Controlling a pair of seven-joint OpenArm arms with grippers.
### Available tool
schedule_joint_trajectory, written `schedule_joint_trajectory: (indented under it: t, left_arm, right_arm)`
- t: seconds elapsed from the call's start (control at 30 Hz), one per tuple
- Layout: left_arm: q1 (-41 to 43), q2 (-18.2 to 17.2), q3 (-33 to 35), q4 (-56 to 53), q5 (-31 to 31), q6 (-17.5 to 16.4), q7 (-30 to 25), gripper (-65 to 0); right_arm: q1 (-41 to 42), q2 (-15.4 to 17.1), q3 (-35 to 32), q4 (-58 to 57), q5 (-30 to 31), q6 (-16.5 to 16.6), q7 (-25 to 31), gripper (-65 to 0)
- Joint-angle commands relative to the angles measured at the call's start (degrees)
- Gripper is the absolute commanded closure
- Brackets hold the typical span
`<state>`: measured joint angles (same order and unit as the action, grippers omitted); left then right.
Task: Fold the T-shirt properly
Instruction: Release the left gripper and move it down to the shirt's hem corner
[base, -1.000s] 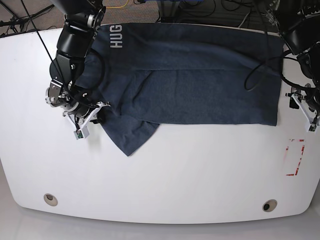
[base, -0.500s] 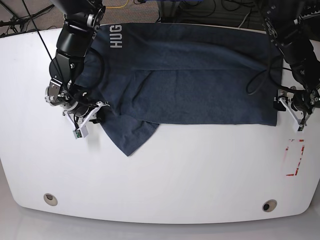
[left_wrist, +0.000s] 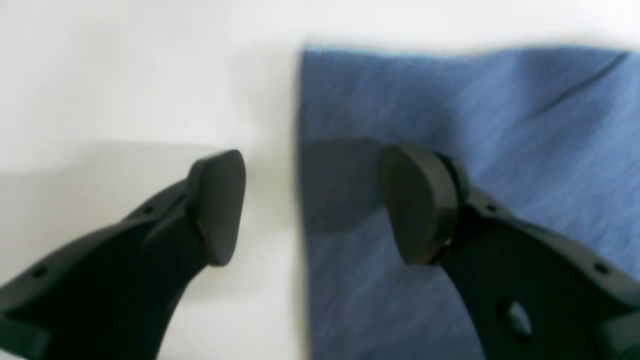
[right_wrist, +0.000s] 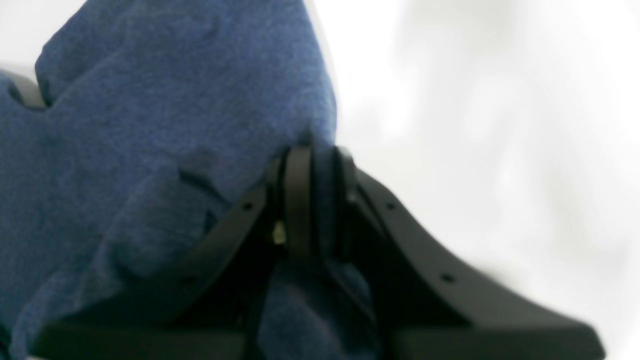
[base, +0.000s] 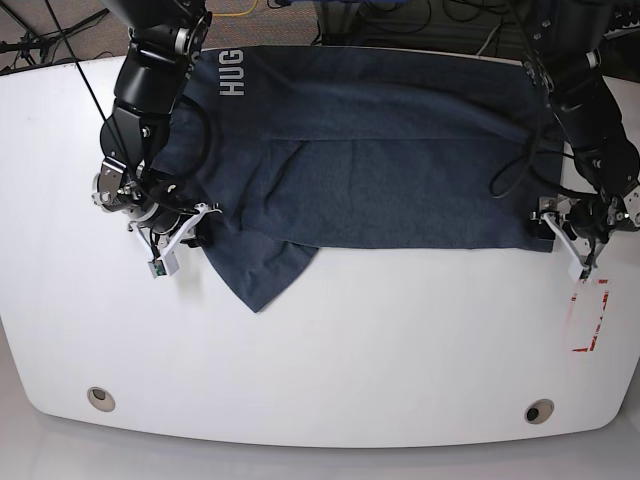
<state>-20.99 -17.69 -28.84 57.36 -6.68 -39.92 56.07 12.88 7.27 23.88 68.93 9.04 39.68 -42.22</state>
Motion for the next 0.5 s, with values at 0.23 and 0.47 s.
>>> schedule_joint_trajectory:
  t: [0.23, 0.47]
  left_arm:
    - [-2.43, -0.20, 0.40, -3.87, -0.84, -0.08, -2.49, -41.9]
    - [-2.52, 0.86, 0.31, -3.87, -0.75, -0.08, -2.40, -25.3]
  right_arm:
    - [1.05, 0.60, -0.10, 0.66, 0.15, 0.32, 0.06, -7.1]
    - [1.05, 0.60, -0.10, 0.66, -0.11, 0.32, 0.06, -4.8]
